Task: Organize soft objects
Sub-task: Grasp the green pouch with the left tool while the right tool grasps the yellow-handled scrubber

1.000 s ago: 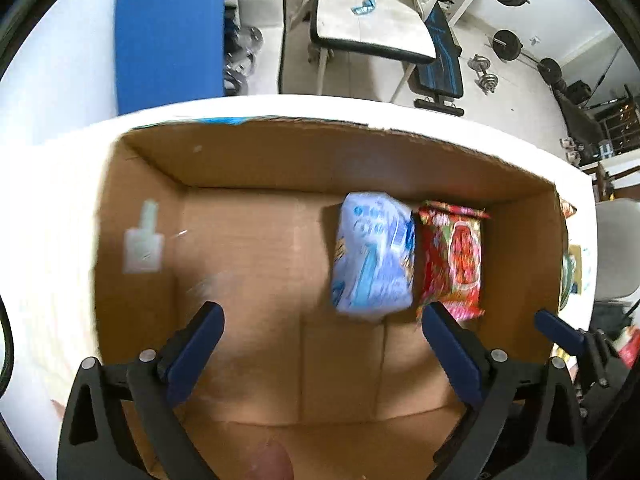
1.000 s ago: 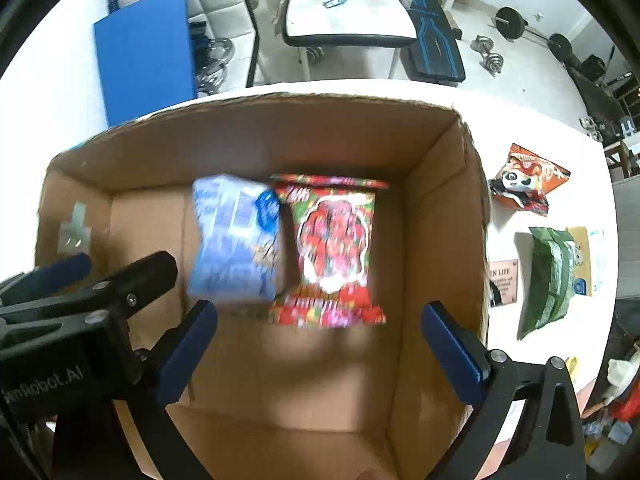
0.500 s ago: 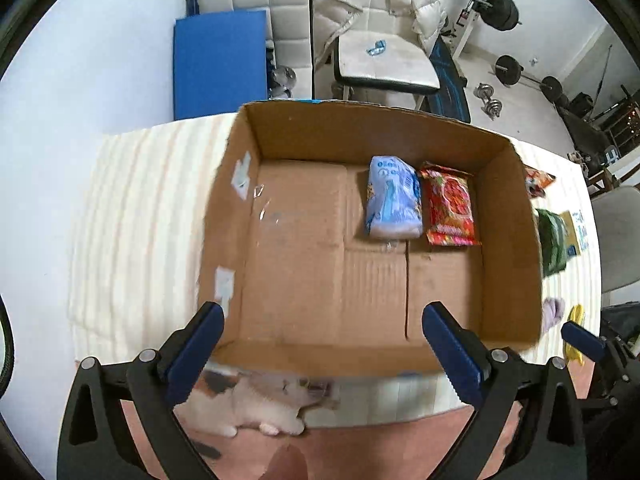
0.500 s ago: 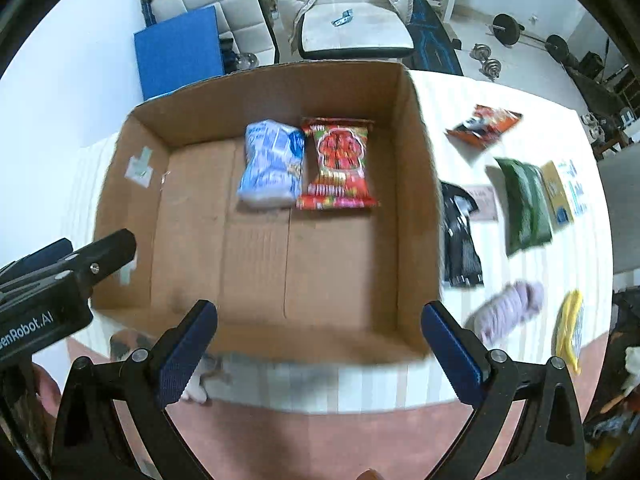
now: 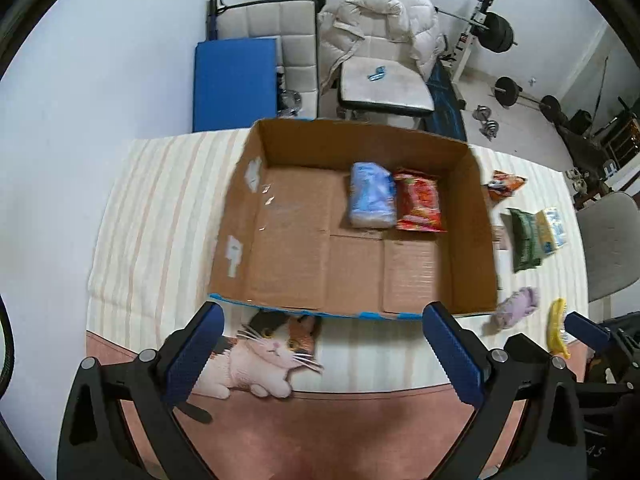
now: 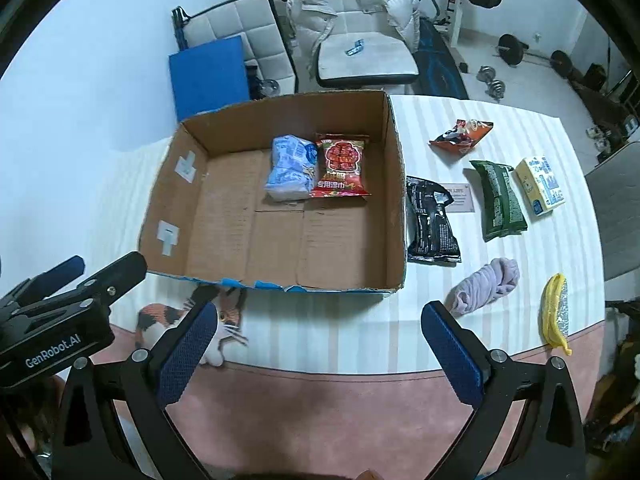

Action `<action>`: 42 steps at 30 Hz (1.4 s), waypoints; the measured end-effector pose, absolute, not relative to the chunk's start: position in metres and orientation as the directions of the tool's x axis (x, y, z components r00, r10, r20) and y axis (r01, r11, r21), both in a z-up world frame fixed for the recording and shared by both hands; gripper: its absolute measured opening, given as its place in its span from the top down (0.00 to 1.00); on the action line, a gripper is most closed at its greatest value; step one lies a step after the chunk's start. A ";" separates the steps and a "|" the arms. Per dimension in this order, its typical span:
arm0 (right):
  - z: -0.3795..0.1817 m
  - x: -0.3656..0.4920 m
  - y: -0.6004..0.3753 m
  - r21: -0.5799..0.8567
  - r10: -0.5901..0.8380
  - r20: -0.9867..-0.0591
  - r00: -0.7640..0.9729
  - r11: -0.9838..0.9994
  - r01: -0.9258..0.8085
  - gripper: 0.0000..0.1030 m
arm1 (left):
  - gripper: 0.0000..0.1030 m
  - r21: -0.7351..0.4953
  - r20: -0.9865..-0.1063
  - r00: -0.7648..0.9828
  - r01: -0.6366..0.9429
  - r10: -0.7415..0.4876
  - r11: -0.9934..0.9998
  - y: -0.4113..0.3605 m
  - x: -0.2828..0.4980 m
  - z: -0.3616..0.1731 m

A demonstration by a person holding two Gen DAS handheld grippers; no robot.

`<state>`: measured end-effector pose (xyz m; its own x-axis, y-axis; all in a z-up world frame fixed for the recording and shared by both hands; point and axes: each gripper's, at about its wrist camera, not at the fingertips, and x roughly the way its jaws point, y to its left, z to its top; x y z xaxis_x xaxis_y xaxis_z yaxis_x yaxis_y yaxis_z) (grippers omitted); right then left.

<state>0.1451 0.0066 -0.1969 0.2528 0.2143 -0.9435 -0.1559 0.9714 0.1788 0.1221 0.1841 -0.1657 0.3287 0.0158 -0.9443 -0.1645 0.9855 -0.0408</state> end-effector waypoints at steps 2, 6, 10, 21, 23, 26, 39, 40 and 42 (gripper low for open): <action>-0.186 0.145 -0.015 0.206 0.237 -0.936 0.259 0.968 -0.141 0.00 | 0.01 -0.045 -0.944 0.331 -0.148 0.007 0.988 0.165 0.125 -0.156; -0.171 0.149 -0.076 0.222 0.231 -0.931 0.281 0.973 -0.064 0.00 | 0.01 -0.106 -0.941 0.330 -0.063 -0.080 0.992 0.101 0.144 -0.143; -0.176 0.159 -0.169 0.176 0.149 -0.949 0.278 0.982 0.072 0.00 | 0.01 -0.135 -0.949 0.282 0.046 -0.142 0.990 0.027 0.175 -0.150; -0.320 0.194 -0.360 0.092 0.082 -0.996 0.046 0.941 0.326 0.21 | 0.28 -0.201 -0.977 -0.108 0.159 -0.186 0.967 -0.156 0.290 -0.300; -0.345 0.197 -0.370 0.099 0.103 -0.995 0.007 0.935 0.341 0.22 | 0.28 -0.183 -0.975 -0.152 0.155 -0.159 0.971 -0.174 0.305 -0.331; -0.375 0.198 -0.375 0.119 0.142 -0.989 -0.039 0.927 0.355 0.22 | 0.28 -0.163 -0.970 -0.206 0.147 -0.131 0.976 -0.187 0.325 -0.359; -0.411 0.202 -0.373 0.146 0.194 -0.976 -0.102 0.921 0.360 0.22 | 0.31 -0.130 -0.955 -0.279 0.098 -0.098 0.987 -0.202 0.350 -0.421; -0.414 0.202 -0.373 0.138 0.189 -0.976 -0.112 0.924 0.358 0.22 | 0.38 -0.123 -0.956 -0.277 0.099 -0.091 0.987 -0.202 0.350 -0.423; -0.421 0.201 -0.370 0.125 0.181 -0.974 -0.134 0.928 0.351 0.22 | 0.51 -0.102 -0.959 -0.276 0.107 -0.069 0.989 -0.202 0.351 -0.427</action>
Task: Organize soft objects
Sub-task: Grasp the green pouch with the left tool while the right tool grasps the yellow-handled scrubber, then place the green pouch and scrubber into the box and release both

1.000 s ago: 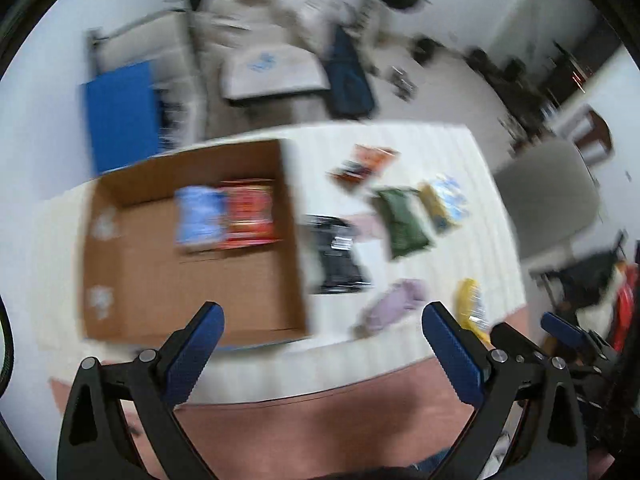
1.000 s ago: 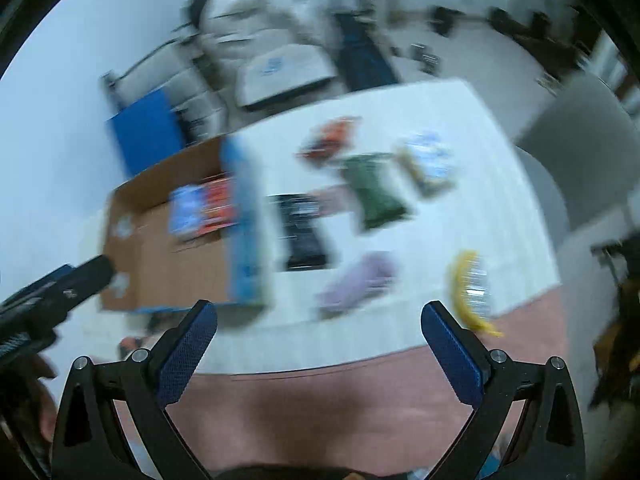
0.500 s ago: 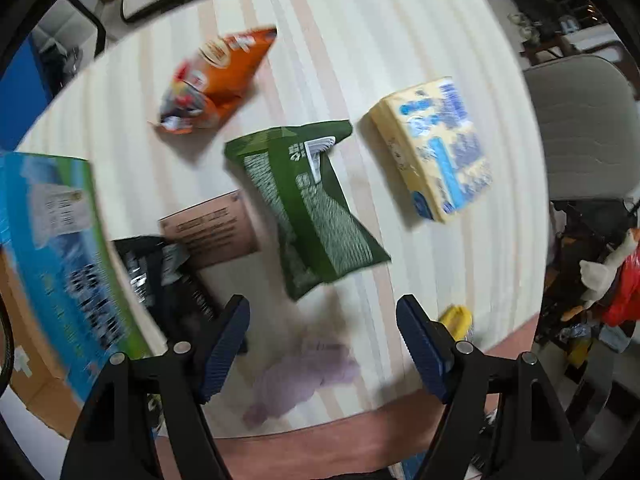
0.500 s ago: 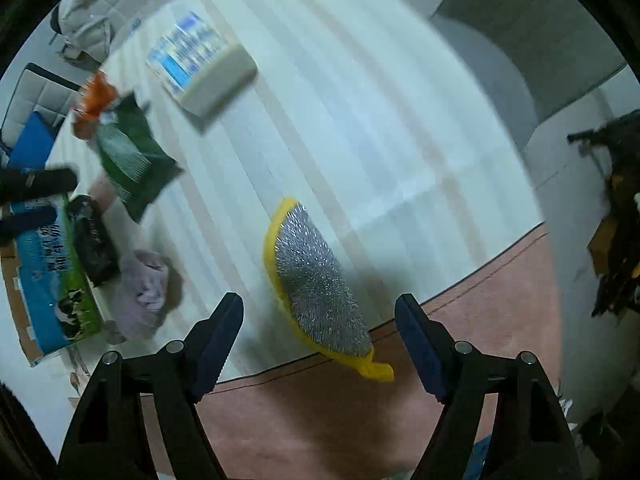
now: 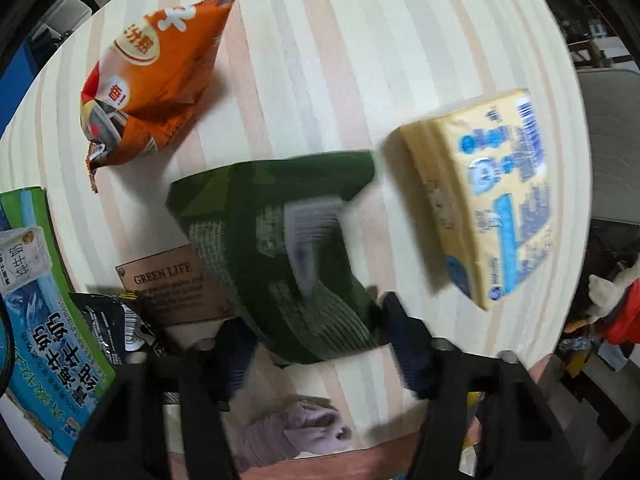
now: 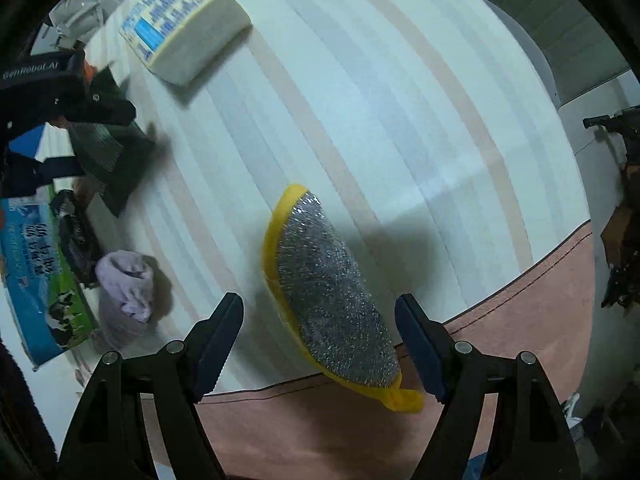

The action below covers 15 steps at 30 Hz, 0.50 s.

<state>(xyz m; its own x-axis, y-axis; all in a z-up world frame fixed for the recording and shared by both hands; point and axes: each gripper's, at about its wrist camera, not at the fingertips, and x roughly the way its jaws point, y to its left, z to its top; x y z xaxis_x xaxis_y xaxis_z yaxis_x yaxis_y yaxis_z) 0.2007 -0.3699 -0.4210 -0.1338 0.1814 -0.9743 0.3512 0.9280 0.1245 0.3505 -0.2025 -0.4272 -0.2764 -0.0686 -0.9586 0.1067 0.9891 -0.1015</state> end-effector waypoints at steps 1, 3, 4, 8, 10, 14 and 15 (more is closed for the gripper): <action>-0.424 0.201 -0.369 0.121 0.180 -0.973 -0.141 0.929 0.350 0.28 | 0.53 -0.096 -0.961 -0.269 0.112 -0.063 0.989 -0.203 0.350 -0.427; -0.430 0.199 -0.367 0.121 0.185 -0.970 -0.156 0.929 0.350 0.43 | 0.60 -0.085 -0.967 -0.251 0.132 -0.050 0.988 -0.204 0.347 -0.424; -0.431 0.198 -0.366 0.120 0.184 -0.971 -0.154 0.929 0.351 0.46 | 0.61 -0.079 -0.970 -0.239 0.143 -0.043 0.987 -0.205 0.346 -0.420; -0.427 0.196 -0.363 0.102 0.157 -0.979 -0.133 0.933 0.346 0.54 | 0.67 -0.063 -0.977 -0.211 0.163 -0.028 0.985 -0.202 0.337 -0.408; -0.424 0.193 -0.361 0.102 0.155 -0.980 -0.127 0.932 0.348 0.56 | 0.68 -0.062 -0.981 -0.191 0.170 -0.029 0.984 -0.199 0.331 -0.399; -0.397 0.197 -0.358 0.135 0.174 -0.981 -0.088 0.929 0.344 0.57 | 0.68 -0.078 -0.990 -0.130 0.186 -0.054 0.980 -0.184 0.307 -0.366; -0.386 0.194 -0.363 0.149 0.183 -0.981 -0.069 0.929 0.340 0.57 | 0.68 -0.089 -0.992 -0.109 0.189 -0.069 0.978 -0.174 0.293 -0.354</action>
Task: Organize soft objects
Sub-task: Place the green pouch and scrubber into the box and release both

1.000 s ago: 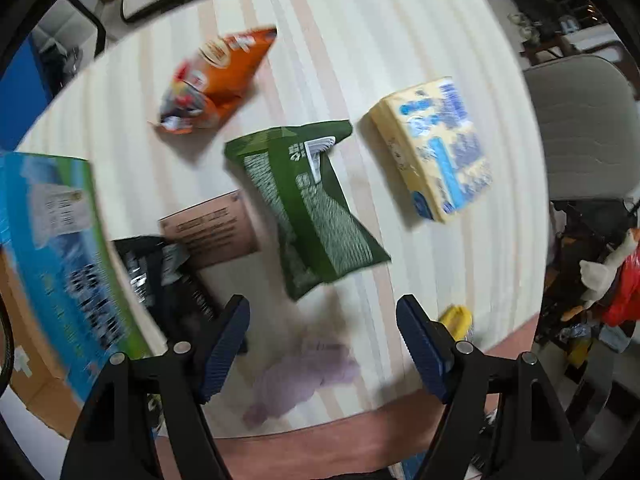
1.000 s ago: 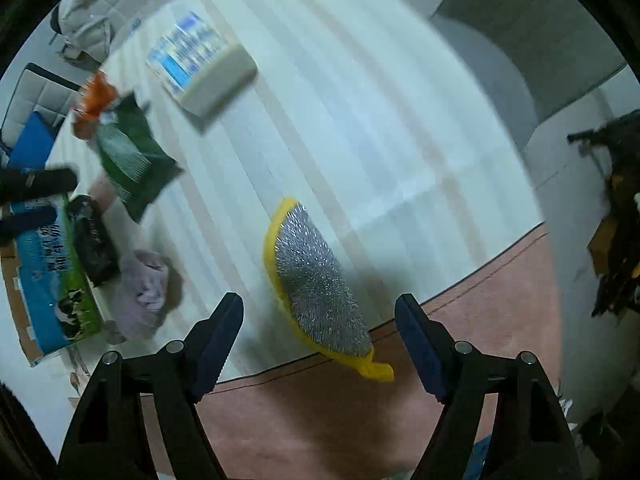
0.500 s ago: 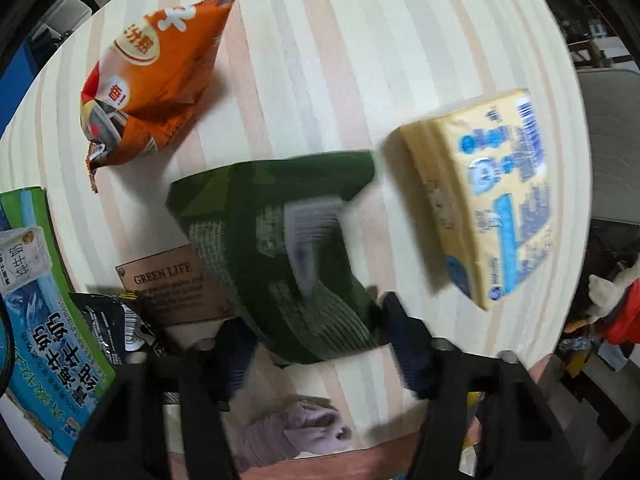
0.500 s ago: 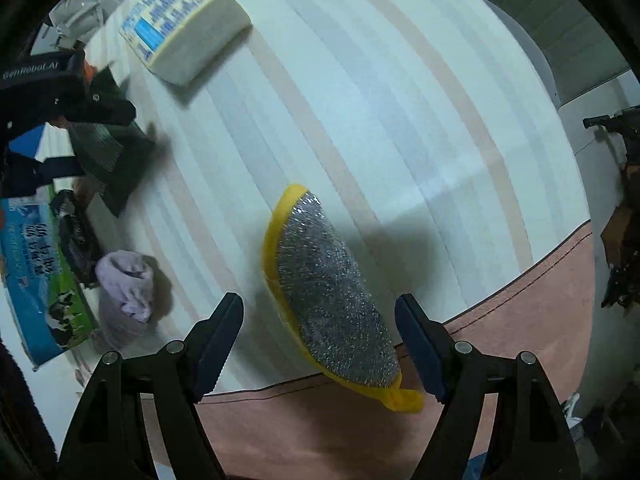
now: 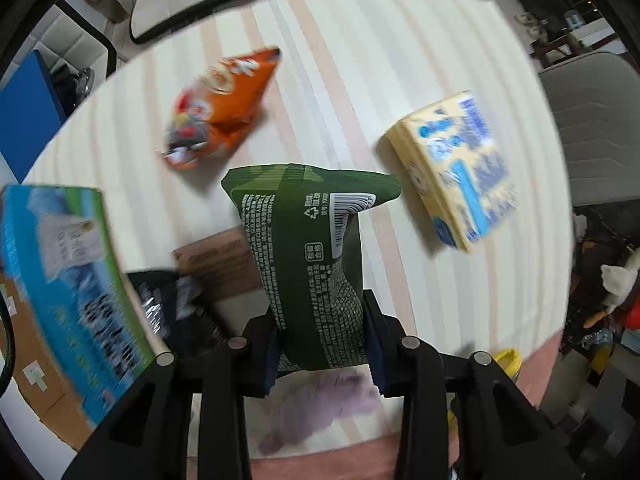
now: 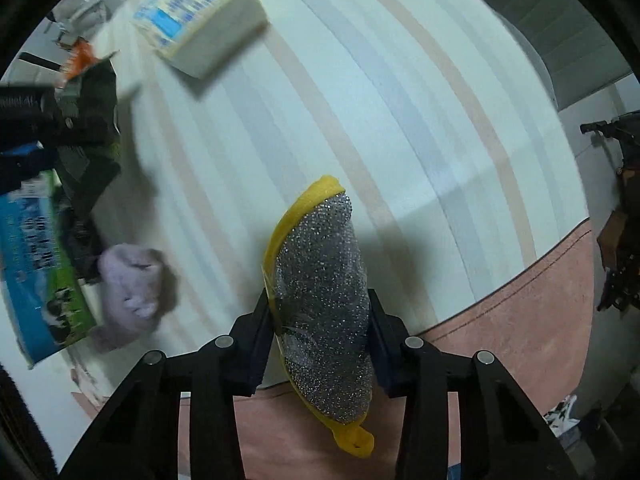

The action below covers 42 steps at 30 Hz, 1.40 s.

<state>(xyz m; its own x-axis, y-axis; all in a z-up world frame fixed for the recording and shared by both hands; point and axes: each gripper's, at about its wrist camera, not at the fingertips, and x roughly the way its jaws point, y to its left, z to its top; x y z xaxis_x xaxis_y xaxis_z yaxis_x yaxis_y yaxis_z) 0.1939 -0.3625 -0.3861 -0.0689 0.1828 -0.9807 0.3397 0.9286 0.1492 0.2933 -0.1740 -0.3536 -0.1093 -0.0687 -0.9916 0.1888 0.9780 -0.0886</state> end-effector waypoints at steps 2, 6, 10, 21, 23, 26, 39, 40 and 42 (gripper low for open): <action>-0.363 0.193 -0.356 0.182 0.201 -0.979 -0.027 0.928 0.326 0.57 | 0.68 -0.118 -0.991 -0.079 0.189 -0.104 0.975 -0.158 0.280 -0.330; -0.304 0.194 -0.329 0.258 0.251 -0.966 0.060 0.931 0.259 0.57 | 0.68 -0.197 -0.980 -0.008 0.172 -0.198 0.965 -0.112 0.257 -0.267; -0.251 0.200 -0.278 0.325 0.308 -0.943 0.124 0.934 0.151 0.57 | 0.68 -0.216 -0.971 0.072 0.141 -0.228 0.966 -0.049 0.239 -0.214; -0.225 0.250 -0.056 0.489 0.495 -0.866 0.069 0.868 -0.089 0.57 | 0.68 -0.058 -0.996 0.069 -0.055 -0.054 0.997 0.177 0.245 -0.210; -0.238 0.263 -0.013 0.495 0.503 -0.863 0.050 0.861 -0.120 0.57 | 0.68 -0.051 -0.998 0.035 -0.092 -0.048 0.994 0.205 0.258 -0.227; -0.267 0.286 0.041 0.494 0.500 -0.866 0.018 0.860 -0.130 0.57 | 0.68 -0.020 -0.999 -0.030 -0.127 -0.024 0.992 0.242 0.278 -0.257; -0.349 0.335 0.115 0.457 0.458 -0.889 -0.008 0.885 -0.090 0.57 | 0.68 -0.025 -0.990 -0.133 -0.116 -0.040 0.993 0.264 0.326 -0.320; -0.351 0.338 0.119 0.446 0.448 -0.894 -0.006 0.890 -0.097 0.57 | 0.68 -0.026 -0.990 -0.136 -0.116 -0.042 0.993 0.264 0.328 -0.323; -0.355 0.345 0.126 0.432 0.434 -0.901 -0.004 0.896 -0.106 0.57 | 0.68 -0.014 -0.990 -0.140 -0.105 -0.029 0.994 0.263 0.334 -0.329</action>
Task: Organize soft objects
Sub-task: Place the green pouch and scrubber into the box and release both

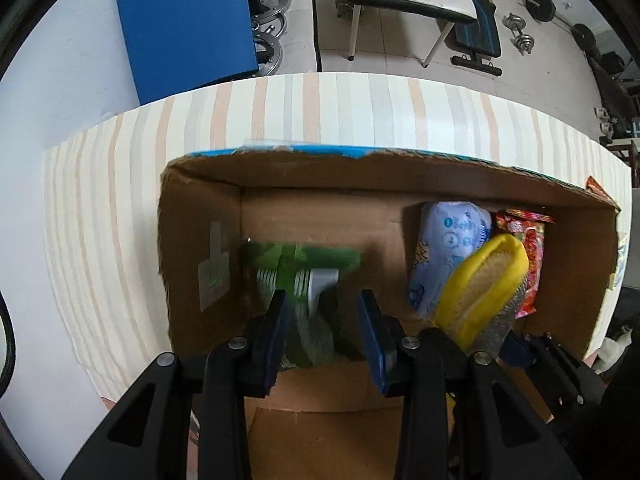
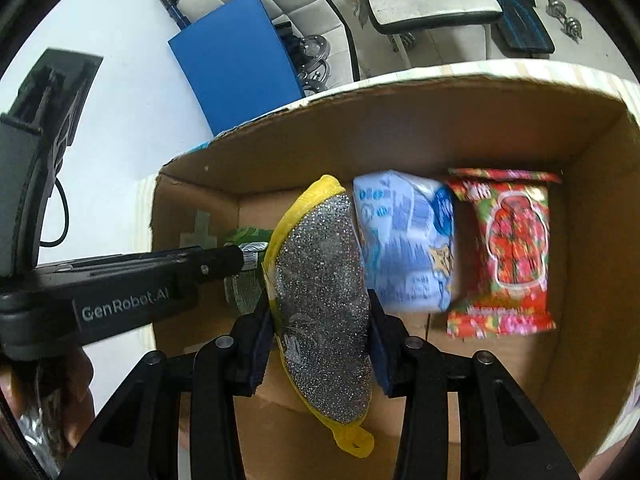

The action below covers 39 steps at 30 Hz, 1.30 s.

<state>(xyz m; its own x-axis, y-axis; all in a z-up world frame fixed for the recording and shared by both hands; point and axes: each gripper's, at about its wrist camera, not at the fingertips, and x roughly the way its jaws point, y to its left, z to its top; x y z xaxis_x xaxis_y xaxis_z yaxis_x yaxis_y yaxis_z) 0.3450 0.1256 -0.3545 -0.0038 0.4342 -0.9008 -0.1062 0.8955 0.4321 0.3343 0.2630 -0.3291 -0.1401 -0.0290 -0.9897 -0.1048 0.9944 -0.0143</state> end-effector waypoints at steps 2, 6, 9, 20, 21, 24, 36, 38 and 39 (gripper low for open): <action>-0.359 0.350 0.133 0.418 0.421 -0.907 0.002 0.902 -0.112 0.57 | 0.68 -0.007 -0.990 -0.143 -0.100 -0.021 0.995 0.263 0.337 -0.332; -0.369 0.359 0.142 0.429 0.429 -0.903 -0.021 0.898 -0.103 0.52 | 0.68 0.018 -0.987 -0.159 -0.123 -0.001 0.992 0.272 0.342 -0.339; -0.371 0.360 0.143 0.398 0.398 -0.917 -0.022 0.911 -0.109 0.30 | 0.66 -0.002 -0.984 -0.176 -0.163 -0.031 0.987 0.279 0.338 -0.336; -0.346 0.335 0.114 0.293 0.295 -0.955 -0.007 0.946 -0.140 0.10 | 0.15 -0.030 -0.999 -0.039 -0.187 -0.038 0.982 0.279 0.304 -0.288; -0.342 0.331 0.112 0.278 0.282 -0.959 0.002 0.949 -0.148 0.08 | 0.09 -0.039 -0.999 -0.022 -0.197 -0.044 0.980 0.280 0.298 -0.284; -0.328 0.316 0.103 0.208 0.216 -0.976 0.027 0.962 -0.176 0.00 | 0.03 -0.061 -0.998 0.027 -0.221 -0.056 0.973 0.280 0.274 -0.273; -0.271 0.242 0.066 0.102 0.130 -0.983 0.127 0.974 -0.202 0.00 | 0.02 -0.024 -0.980 0.198 -0.188 0.014 0.982 0.240 0.198 -0.222; -0.260 0.231 0.062 0.105 0.136 -0.980 0.148 0.974 -0.202 0.00 | 0.02 -0.012 -0.974 0.225 -0.187 0.031 0.982 0.236 0.188 -0.212; -0.255 0.226 0.058 0.111 0.144 -0.976 0.160 0.973 -0.201 0.00 | 0.02 0.001 -0.969 0.243 -0.188 0.047 0.982 0.234 0.182 -0.205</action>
